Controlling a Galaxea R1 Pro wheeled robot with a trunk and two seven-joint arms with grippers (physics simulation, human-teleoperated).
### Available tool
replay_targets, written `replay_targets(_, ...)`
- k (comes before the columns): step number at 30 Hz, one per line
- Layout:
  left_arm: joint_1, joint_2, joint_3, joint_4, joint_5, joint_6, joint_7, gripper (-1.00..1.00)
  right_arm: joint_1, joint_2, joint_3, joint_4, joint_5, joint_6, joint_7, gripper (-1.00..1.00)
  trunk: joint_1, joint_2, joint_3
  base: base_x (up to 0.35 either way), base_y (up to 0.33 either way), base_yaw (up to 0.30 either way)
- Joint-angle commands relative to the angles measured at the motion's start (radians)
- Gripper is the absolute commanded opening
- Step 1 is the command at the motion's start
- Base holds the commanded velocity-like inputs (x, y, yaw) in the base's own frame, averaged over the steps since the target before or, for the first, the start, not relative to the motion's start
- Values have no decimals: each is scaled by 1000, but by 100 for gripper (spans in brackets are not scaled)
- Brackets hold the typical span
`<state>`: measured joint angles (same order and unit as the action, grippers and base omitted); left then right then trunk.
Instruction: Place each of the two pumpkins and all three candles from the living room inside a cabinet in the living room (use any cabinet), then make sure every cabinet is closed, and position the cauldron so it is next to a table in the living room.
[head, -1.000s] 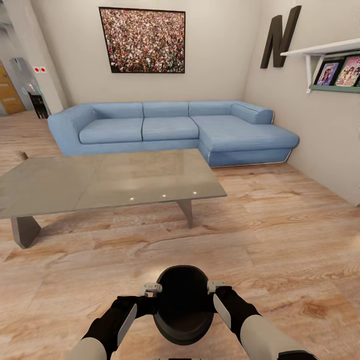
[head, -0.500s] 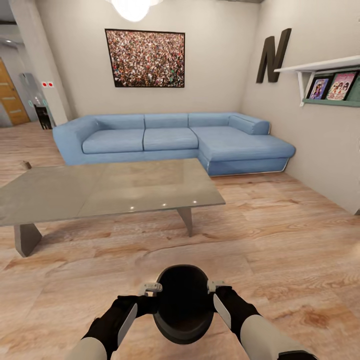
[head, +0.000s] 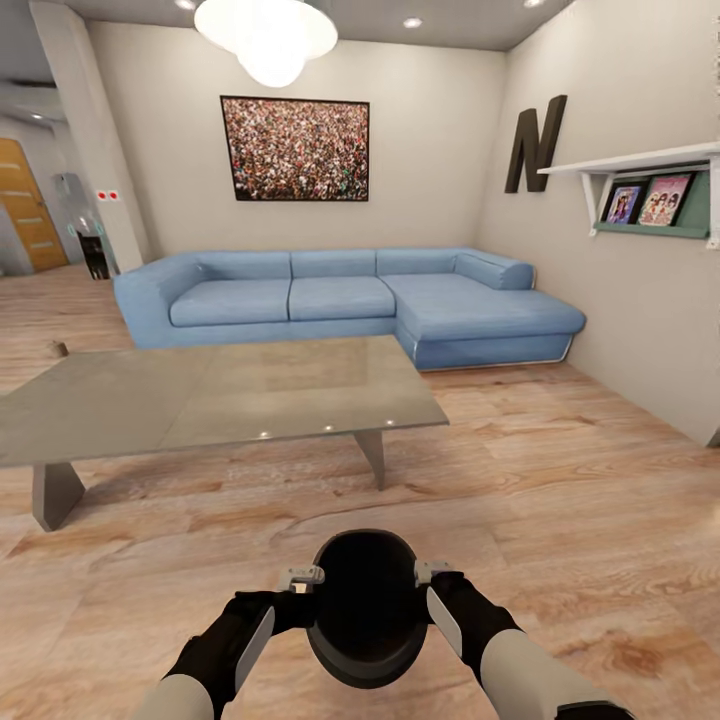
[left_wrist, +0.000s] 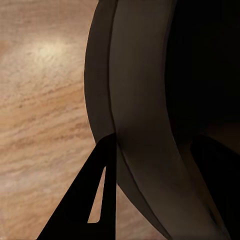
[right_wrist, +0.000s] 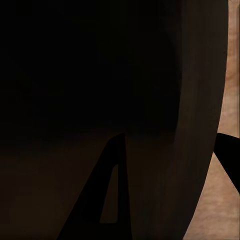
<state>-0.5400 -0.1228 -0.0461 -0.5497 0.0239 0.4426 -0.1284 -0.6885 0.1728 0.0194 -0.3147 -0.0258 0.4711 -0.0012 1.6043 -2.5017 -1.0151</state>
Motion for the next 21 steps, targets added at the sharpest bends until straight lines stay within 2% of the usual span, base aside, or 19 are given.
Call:
replay_targets(1, 0, -1, -3, 1, 27, 8, -14, -100, 0, 1, 4, -4, -2, -22, 0, -100, -1, 0, 3, 0, 0, 0)
replay_targets(8, 0, 0, -2, 0, 27, 8, -14, -100, 0, 1, 4, -4, -2, -21, 0, -100, -1, 0, 9, 0, 0, 22)
replay_targets(17, 0, 1, -1, 0, 27, 8, -14, -100, 0, 1, 4, -4, -2, -22, 2, -100, -1, 0, 16, 0, 0, 214)
replay_targets(21, 0, 1, -1, 0, 27, 8, -14, -100, 0, 1, 4, -4, -2, -22, 2, -100, -1, 0, 17, 88, 0, 86)
